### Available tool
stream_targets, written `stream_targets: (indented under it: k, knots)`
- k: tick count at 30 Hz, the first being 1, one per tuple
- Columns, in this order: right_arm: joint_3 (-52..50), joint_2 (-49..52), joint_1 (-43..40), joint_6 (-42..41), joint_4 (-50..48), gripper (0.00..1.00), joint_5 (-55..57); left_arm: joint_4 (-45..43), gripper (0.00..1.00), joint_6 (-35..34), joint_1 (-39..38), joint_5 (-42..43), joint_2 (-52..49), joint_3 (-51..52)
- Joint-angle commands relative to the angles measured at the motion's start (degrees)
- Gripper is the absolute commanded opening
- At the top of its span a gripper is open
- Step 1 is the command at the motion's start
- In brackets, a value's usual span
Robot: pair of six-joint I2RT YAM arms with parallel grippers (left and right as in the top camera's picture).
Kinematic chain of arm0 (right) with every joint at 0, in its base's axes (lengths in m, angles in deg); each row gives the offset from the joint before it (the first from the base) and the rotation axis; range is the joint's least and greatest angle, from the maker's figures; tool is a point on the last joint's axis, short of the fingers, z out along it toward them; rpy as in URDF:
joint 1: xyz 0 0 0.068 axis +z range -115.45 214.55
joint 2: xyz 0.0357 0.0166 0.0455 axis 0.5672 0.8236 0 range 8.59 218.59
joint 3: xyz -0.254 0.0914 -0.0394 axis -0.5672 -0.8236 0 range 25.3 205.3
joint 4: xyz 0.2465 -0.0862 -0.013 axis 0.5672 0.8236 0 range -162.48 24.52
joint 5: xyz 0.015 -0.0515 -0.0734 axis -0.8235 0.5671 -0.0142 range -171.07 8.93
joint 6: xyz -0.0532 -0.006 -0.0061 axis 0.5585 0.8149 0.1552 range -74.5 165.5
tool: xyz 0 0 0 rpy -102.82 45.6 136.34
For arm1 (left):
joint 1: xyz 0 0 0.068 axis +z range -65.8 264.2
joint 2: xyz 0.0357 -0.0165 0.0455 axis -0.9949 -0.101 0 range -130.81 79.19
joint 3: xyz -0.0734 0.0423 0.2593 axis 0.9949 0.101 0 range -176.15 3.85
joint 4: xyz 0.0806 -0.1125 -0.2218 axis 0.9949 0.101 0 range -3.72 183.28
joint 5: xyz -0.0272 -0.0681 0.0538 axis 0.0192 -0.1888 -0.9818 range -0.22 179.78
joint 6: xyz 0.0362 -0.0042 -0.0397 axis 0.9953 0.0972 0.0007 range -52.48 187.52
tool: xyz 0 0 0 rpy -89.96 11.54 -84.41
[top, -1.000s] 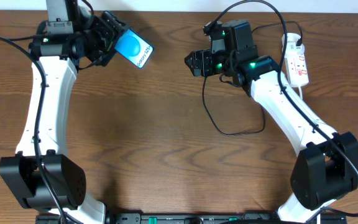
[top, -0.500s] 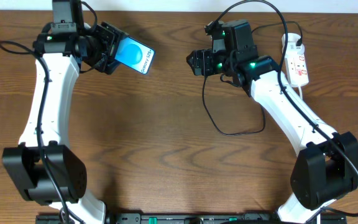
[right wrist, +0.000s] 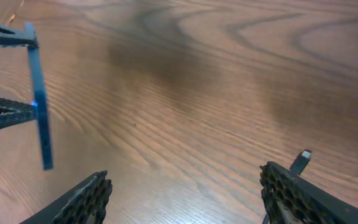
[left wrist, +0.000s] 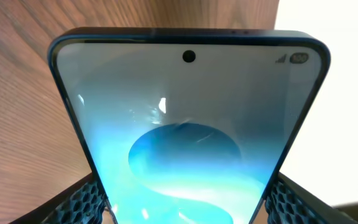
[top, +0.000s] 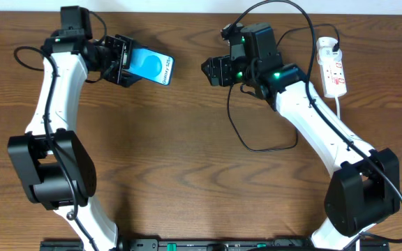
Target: Plug charger to phone and switch on socket
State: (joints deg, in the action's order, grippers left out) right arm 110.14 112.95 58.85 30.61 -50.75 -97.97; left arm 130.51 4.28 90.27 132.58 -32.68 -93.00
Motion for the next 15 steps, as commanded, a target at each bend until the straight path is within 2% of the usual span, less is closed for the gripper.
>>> stream_targets:
  k: [1, 7, 15]
  knots:
    - [1.9, -0.2, 0.2, -0.5, -0.1, 0.77, -0.1, -1.0, 0.07, -1.3, 1.6, 8.3, 0.3, -1.3]
    - [2.3, -0.2, 0.5, -0.5, -0.5, 0.76, -0.2, -1.7, 0.07, -2.7, 3.0, 14.3, 0.2, -1.3]
    - [2.7, -0.2, 2.6, -2.5, -5.8, 0.76, -0.2, -1.8, 0.07, -3.1, 3.0, 14.6, 0.1, -1.3]
